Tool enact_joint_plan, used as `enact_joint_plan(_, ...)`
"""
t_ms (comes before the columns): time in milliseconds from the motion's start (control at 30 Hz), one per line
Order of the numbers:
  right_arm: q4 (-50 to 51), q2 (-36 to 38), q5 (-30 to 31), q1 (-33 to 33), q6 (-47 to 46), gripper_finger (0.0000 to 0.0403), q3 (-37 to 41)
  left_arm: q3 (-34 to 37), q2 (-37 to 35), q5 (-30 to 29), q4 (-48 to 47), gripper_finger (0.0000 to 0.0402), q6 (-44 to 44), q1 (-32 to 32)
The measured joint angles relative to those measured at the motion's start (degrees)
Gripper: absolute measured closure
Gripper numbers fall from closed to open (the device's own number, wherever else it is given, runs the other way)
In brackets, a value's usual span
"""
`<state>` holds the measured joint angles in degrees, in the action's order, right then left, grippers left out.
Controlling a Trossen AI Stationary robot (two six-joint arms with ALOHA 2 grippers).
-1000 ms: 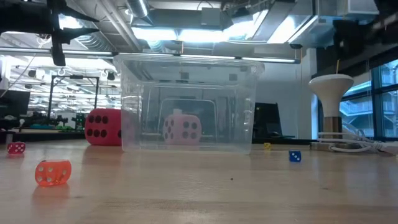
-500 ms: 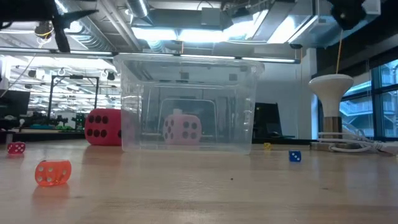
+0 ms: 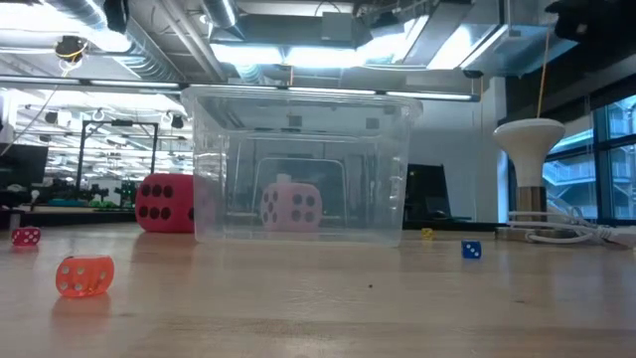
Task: Pick & Place Dice
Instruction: Put the small green dice into the transparent bin
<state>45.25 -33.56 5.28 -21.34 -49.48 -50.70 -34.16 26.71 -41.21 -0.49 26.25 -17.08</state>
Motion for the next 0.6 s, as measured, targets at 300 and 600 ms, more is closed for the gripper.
enact_joint_plan(300, -1.94, -1.44, -4.83, -0.02, -1.20, 0.0087, 0.00, -4.04, 4.92, 0.05, -1.17, 0.0325, -2.15, 0.00)
enact_joint_plan(600, -4.10, -3.75, -9.20, -0.04, 0.28, 0.0087, 0.00, -4.04, 6.70, 0.80, -1.75, 0.0325, 1.39, 0.00)
